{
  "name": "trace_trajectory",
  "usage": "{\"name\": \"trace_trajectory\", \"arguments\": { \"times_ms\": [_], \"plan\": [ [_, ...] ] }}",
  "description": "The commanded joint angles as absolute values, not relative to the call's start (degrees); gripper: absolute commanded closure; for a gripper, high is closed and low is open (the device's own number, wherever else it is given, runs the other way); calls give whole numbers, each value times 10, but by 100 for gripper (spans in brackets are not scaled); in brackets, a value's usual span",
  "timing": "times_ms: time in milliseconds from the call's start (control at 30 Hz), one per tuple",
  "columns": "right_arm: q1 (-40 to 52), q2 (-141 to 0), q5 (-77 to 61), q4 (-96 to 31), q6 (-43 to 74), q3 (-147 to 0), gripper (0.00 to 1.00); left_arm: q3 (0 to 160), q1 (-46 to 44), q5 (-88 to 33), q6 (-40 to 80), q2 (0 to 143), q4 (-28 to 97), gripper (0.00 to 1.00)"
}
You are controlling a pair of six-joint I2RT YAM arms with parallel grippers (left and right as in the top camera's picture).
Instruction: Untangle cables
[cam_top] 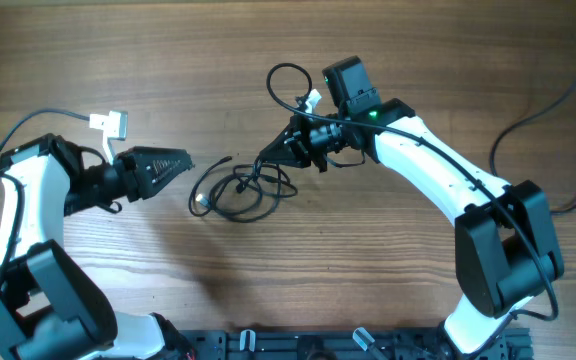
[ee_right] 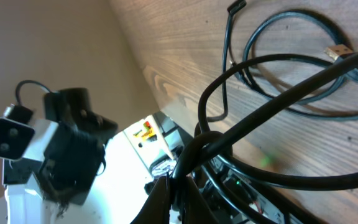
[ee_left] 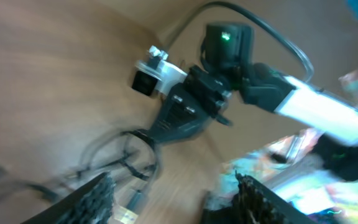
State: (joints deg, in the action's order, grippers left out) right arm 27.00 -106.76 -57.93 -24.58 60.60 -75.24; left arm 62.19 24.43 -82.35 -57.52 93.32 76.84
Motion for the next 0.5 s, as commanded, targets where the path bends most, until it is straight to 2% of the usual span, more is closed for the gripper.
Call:
{"name": "trace_trajectory", "arguments": {
  "times_ms": [0,100,167,333,467],
  "plan": [
    [272,-1065,-574,-243,599,-752,96,623,246,-820,-310,927,593,32],
    [272,-1065,-569,-243,584,-752,96,623,241,-700,-55,927,434,32],
    [272,-1065,-565,-242,585,-752,96,623,222,-529,95,927,365,31],
    [271,-1065,-566,-241,633,-752,96,623,142,-496,76,921,359,31],
    [271,-1065,-541,-236,640,-752,96,623,58,-479,21,856,369,37]
  ]
}}
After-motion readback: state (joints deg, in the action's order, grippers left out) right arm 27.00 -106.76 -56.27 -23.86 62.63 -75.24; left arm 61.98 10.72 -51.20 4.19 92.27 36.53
